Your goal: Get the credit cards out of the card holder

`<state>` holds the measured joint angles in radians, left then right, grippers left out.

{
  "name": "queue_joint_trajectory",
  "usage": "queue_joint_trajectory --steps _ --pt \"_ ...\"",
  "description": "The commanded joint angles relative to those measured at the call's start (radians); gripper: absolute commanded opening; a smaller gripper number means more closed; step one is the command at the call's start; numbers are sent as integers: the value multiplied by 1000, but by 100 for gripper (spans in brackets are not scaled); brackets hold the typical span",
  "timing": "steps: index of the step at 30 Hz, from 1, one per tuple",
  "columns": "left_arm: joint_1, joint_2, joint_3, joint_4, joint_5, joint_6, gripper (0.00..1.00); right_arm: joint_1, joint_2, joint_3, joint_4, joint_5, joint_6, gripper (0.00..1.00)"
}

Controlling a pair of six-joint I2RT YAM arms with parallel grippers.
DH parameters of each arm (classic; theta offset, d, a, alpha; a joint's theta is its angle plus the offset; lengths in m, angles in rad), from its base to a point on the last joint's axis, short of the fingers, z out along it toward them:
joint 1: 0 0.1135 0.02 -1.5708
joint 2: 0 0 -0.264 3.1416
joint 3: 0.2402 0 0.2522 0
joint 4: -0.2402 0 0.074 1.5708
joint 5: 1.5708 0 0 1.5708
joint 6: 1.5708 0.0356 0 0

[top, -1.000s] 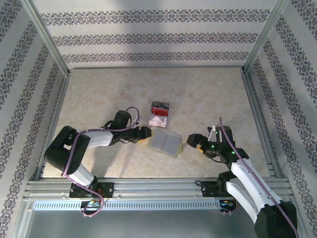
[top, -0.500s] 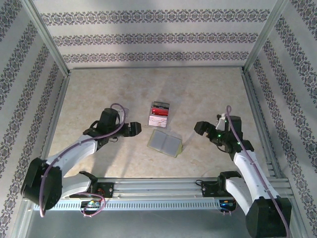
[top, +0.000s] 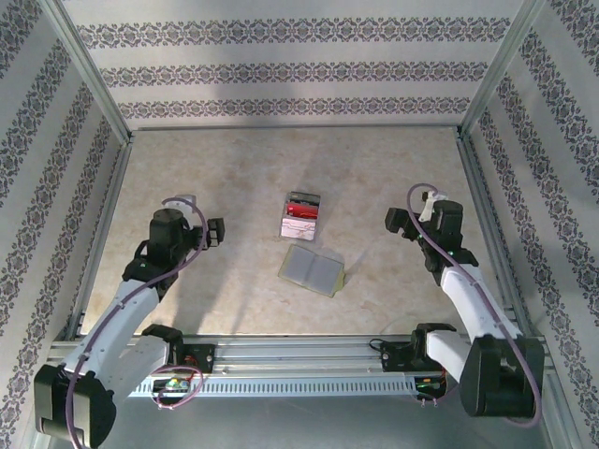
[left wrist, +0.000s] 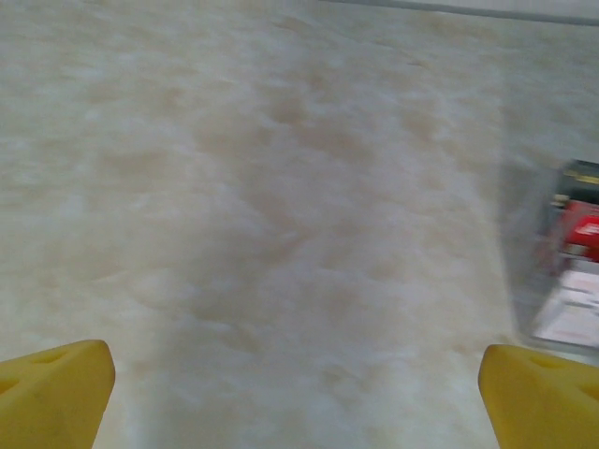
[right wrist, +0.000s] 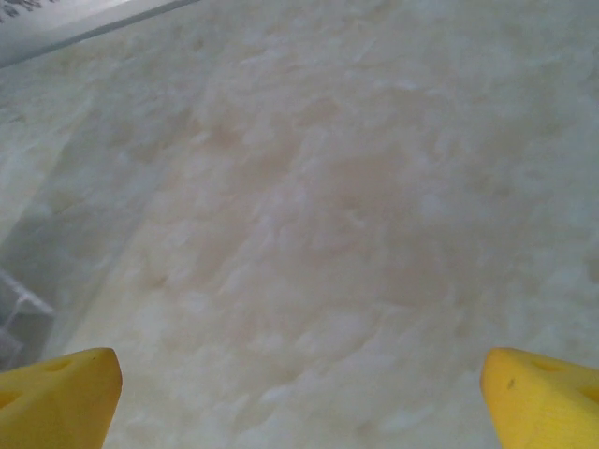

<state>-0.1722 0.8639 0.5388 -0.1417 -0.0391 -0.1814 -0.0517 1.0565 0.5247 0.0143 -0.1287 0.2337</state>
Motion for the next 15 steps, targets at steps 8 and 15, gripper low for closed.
queue_joint_trajectory --steps 8,15 --pt "66 41 -120 275 -235 135 100 -13 202 -128 555 47 -122 98" --pt "116 69 -197 431 -204 137 100 -2 280 -175 808 4 -169 98"
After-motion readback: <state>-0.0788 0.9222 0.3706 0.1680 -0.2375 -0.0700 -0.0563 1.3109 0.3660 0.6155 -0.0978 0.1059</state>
